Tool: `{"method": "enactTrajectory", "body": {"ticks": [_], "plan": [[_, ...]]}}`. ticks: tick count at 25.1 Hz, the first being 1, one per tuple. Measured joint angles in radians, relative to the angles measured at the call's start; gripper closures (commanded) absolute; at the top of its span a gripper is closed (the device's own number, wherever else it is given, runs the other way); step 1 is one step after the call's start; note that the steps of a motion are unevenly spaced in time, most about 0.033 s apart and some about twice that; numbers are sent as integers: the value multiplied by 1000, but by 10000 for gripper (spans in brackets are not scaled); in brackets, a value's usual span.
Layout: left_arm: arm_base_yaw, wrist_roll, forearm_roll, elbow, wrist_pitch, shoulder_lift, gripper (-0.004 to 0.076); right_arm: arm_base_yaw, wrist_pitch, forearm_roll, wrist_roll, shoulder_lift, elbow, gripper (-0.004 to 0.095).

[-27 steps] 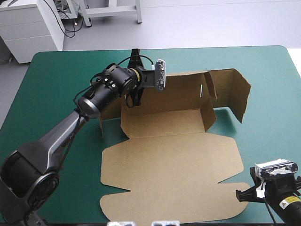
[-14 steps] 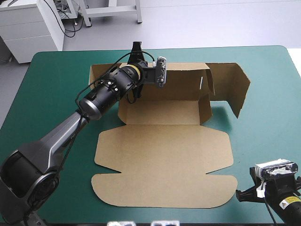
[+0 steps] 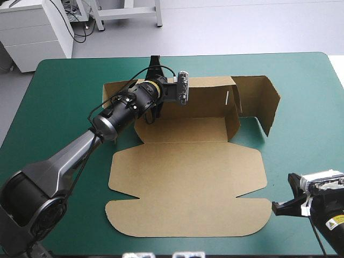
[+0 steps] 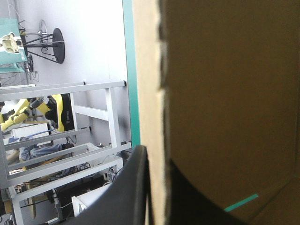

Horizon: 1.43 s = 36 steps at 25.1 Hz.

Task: Fold the box

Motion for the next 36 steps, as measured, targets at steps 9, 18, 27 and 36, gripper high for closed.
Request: {"method": "enactTrajectory", "body": {"ticks": [9, 18, 27, 36], "plan": [[1, -68, 34, 43, -54, -12, 731, 0, 0, 32, -5, 322, -350, 925], [1, -111, 36, 43, -56, -12, 731, 0, 181, 93, -5, 832, -927, 925], [1, -127, 37, 43, -56, -12, 731, 28, 475, 92, 121, 1493, -1538, 925], [1, -127, 37, 43, -52, -12, 731, 186, 484, -65, 161, 1629, -1521, 926]]}}
